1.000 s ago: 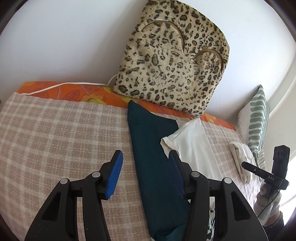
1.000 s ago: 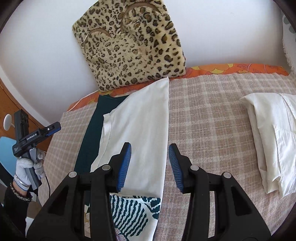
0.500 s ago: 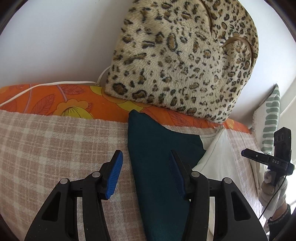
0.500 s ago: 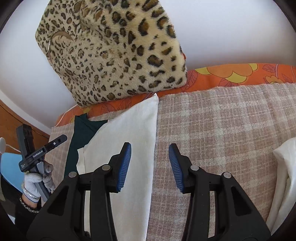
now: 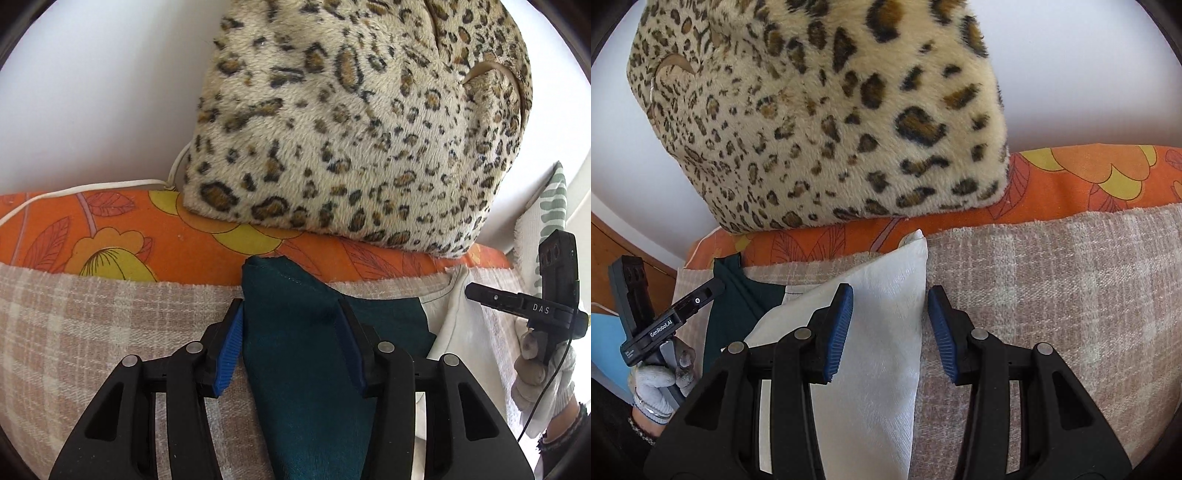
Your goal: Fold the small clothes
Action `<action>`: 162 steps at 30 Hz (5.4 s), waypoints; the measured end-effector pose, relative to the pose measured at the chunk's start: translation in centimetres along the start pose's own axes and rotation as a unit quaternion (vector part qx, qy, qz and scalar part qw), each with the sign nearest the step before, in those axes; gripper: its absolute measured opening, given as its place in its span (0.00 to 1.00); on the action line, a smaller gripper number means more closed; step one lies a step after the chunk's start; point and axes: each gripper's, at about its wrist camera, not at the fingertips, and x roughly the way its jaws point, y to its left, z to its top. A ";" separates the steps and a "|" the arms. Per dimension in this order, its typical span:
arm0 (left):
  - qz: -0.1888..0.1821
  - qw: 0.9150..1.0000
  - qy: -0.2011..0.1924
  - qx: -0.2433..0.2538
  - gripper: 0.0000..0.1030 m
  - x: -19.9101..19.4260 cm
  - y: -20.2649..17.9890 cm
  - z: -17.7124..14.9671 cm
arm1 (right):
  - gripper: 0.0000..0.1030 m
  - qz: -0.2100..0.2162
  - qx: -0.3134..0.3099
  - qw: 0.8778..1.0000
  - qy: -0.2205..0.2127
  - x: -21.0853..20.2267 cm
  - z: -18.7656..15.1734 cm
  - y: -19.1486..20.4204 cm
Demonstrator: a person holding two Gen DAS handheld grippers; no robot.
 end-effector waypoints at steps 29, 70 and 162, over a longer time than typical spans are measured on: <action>-0.077 0.994 -0.057 0.061 0.02 -12.2 -7.7 -3.8 | 0.05 0.036 -0.071 0.995 -0.060 -13.9 -4.4 5.8; -0.023 0.972 0.013 0.235 0.11 -25.9 -9.2 -28.0 | 0.19 -0.044 -0.171 0.984 0.000 -24.9 -34.5 5.4; -0.043 0.978 0.052 0.198 0.37 -19.4 -10.8 -27.3 | 0.38 0.023 -0.097 0.993 -0.068 -18.5 -27.2 9.4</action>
